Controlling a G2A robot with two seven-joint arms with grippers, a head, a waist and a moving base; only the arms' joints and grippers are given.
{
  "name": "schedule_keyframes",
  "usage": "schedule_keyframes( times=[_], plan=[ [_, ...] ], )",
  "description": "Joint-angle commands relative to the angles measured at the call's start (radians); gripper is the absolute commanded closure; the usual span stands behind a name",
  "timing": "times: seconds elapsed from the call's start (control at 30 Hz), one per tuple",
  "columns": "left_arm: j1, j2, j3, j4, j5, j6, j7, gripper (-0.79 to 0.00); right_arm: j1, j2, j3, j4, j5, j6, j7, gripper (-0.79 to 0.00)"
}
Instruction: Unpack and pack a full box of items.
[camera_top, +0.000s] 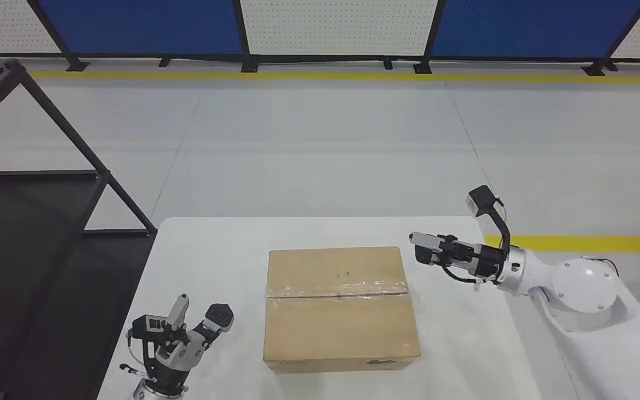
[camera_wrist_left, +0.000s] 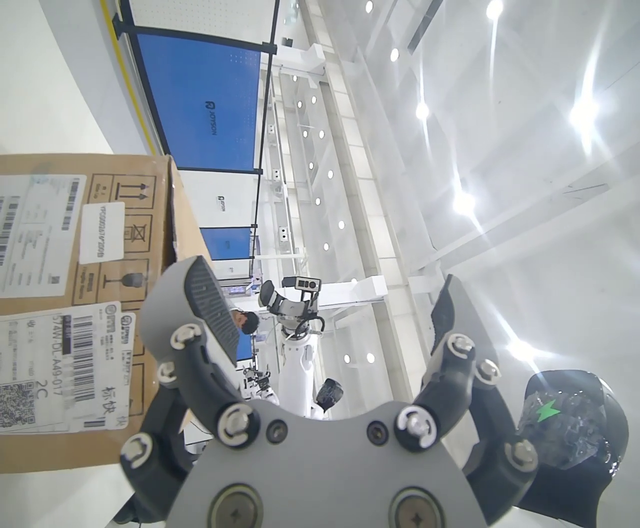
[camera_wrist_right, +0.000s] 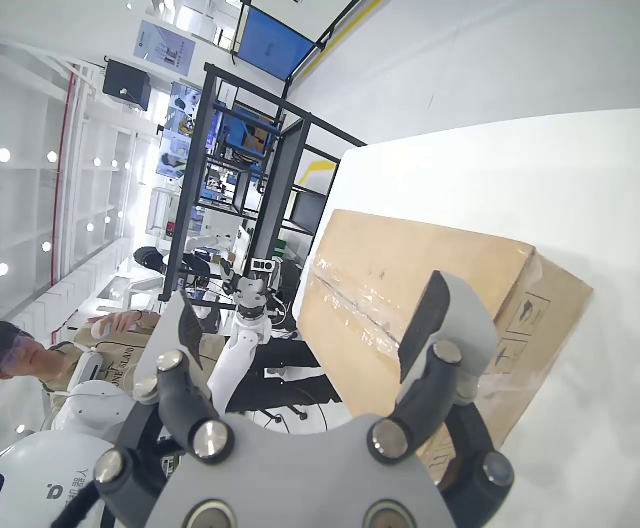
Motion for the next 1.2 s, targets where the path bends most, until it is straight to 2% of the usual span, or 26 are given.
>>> schedule_keyframes(
  times=[0.0,0.2,0.27,0.33,0.43,0.67,0.97,1.17],
  plan=[
    [0.000,0.000,0.000,0.000,-0.001,-0.001,0.000,-0.785,0.000,0.000,0.000,0.000,0.000,0.000,0.000,-0.785],
    [0.000,0.000,0.000,0.000,-0.001,-0.001,0.000,-0.785,-0.003,0.000,-0.002,-0.006,-0.001,-0.003,0.001,-0.785],
    [0.000,-0.001,0.005,0.002,-0.009,0.013,0.017,-0.785,-0.017,-0.002,-0.019,-0.041,-0.001,-0.017,0.036,-0.785],
    [-0.003,-0.001,0.007,-0.002,-0.001,0.017,0.008,-0.785,-0.013,-0.006,-0.027,-0.060,0.016,0.035,0.022,-0.785],
    [0.000,-0.001,-0.001,-0.024,-0.002,0.001,0.018,-0.785,0.010,-0.018,-0.064,-0.089,0.101,0.086,0.063,-0.785],
    [0.017,-0.001,-0.023,-0.054,-0.024,-0.021,0.033,-0.785,0.084,-0.054,-0.196,-0.079,0.144,0.186,0.111,-0.785],
    [0.015,-0.003,-0.008,-0.046,-0.022,-0.018,0.028,-0.785,0.133,-0.111,-0.329,0.001,0.145,0.187,-0.015,-0.785],
    [0.013,-0.003,-0.008,-0.037,-0.026,-0.019,0.021,-0.785,0.162,-0.150,-0.399,0.051,0.172,0.169,-0.031,-0.785]
  ],
)
